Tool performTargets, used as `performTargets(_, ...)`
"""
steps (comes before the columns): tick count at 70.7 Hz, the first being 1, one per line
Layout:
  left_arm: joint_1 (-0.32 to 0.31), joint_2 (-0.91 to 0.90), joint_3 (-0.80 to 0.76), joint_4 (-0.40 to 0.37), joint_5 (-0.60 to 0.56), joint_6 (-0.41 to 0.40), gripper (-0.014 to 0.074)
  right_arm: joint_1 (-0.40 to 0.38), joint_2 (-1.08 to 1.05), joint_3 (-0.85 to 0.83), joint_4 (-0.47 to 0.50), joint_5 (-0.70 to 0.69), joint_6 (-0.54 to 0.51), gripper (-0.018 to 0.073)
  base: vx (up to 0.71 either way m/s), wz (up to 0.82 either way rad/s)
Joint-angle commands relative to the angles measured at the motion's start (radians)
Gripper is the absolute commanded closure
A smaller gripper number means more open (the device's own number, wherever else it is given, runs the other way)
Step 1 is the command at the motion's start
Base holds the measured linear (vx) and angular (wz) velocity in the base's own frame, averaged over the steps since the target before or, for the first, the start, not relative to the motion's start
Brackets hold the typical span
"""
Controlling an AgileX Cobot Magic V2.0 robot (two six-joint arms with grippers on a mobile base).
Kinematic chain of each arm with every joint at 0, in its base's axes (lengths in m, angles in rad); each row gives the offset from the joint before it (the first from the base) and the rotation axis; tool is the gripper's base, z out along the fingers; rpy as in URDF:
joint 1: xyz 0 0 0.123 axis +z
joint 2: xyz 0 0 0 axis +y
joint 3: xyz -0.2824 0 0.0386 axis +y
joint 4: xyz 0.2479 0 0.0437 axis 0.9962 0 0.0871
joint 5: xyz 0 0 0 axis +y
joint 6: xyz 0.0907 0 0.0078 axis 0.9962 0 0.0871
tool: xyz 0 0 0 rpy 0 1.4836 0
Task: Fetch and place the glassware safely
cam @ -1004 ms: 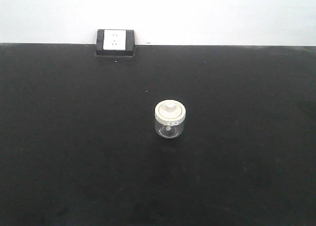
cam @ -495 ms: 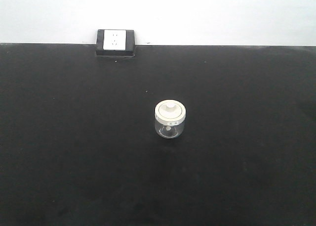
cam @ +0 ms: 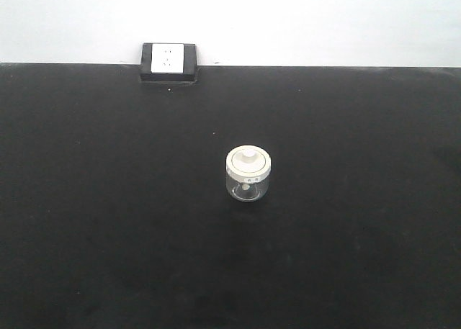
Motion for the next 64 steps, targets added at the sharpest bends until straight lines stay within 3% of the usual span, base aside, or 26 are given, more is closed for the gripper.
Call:
performTargets(1,-0.008,-0.011,0.026,-0.01,-0.076,-0.002,0.0603,-0.006,-0.014,0.021,0.003,-0.058,-0.011,0.056,0.0,0.01)
performTargets(64,-0.008,-0.011,0.026,-0.01,-0.076,-0.002,0.0603,-0.006,-0.013,0.019,0.002,-0.058,-0.011,0.056,0.0,0.0)
